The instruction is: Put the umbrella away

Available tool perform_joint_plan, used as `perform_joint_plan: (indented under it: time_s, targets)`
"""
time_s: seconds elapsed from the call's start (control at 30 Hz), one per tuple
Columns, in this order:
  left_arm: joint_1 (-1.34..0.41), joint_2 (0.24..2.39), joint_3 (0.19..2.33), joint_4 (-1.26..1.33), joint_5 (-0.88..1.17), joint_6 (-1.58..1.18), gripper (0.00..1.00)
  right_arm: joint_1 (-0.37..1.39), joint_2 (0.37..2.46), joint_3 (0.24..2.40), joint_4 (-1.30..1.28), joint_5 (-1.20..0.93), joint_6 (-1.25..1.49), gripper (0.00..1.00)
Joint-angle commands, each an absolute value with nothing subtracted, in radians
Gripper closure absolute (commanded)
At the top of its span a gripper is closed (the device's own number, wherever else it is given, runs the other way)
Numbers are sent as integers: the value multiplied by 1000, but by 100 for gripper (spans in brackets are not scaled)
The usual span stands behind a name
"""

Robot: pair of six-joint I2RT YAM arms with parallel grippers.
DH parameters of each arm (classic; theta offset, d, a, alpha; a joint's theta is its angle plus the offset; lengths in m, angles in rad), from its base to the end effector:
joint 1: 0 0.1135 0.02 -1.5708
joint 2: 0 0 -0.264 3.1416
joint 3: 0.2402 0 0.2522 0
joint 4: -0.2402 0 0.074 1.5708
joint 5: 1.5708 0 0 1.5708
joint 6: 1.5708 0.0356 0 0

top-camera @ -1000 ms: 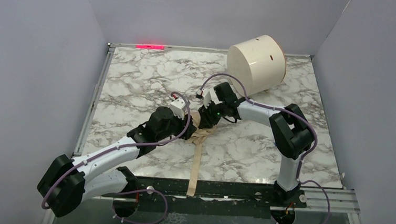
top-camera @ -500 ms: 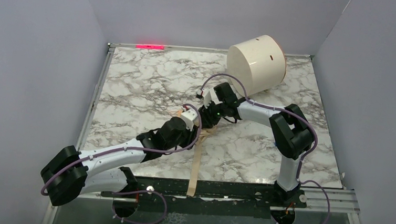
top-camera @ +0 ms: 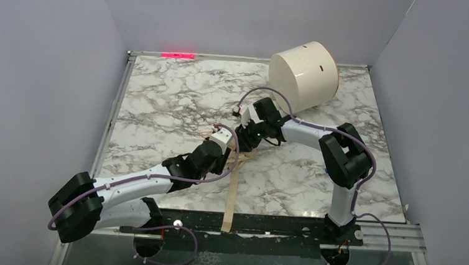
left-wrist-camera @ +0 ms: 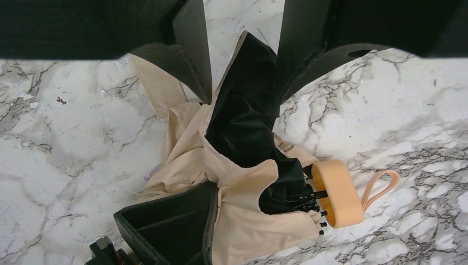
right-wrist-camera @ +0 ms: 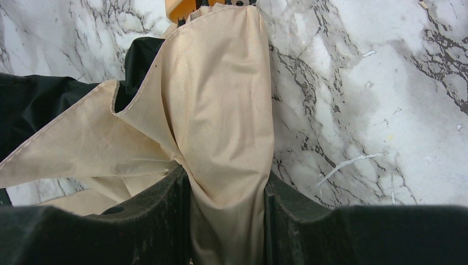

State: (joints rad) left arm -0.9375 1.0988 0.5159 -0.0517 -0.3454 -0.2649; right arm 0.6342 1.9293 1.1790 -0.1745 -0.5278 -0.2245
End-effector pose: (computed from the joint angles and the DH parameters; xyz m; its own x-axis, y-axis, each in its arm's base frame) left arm 0.1423 -0.1735 0.2002 -0.4949 0.2579 -0.8298 0.4844 0.8747 -0.0171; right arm 0.3082 0.2490 0.1539 -0.4588 -0.5762 -0.6764 -0.8803 0.3980 0.2580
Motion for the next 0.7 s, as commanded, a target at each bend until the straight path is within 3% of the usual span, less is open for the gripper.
perform_joint_plan:
  time_s: [0.0, 0.07, 0.2, 0.47, 0.67]
  targets:
    - [-943, 1093, 531, -59, -369, -253, 58, 631, 1955, 1141, -266, -411, -237, 90]
    - [-946, 1094, 532, -63, -352, -259, 69, 631, 1955, 1141, -265, -411, -235, 90]
    - [-946, 1101, 555, -86, -298, -304, 99, 632, 1955, 1141, -260, -406, -226, 91]
    - [-950, 1035, 585, -22, -196, -513, 100, 632, 1958, 1137, -259, -393, -215, 91]
    - [-950, 973, 440, 194, -137, -664, 100, 631, 1960, 1134, -258, -382, -204, 91]
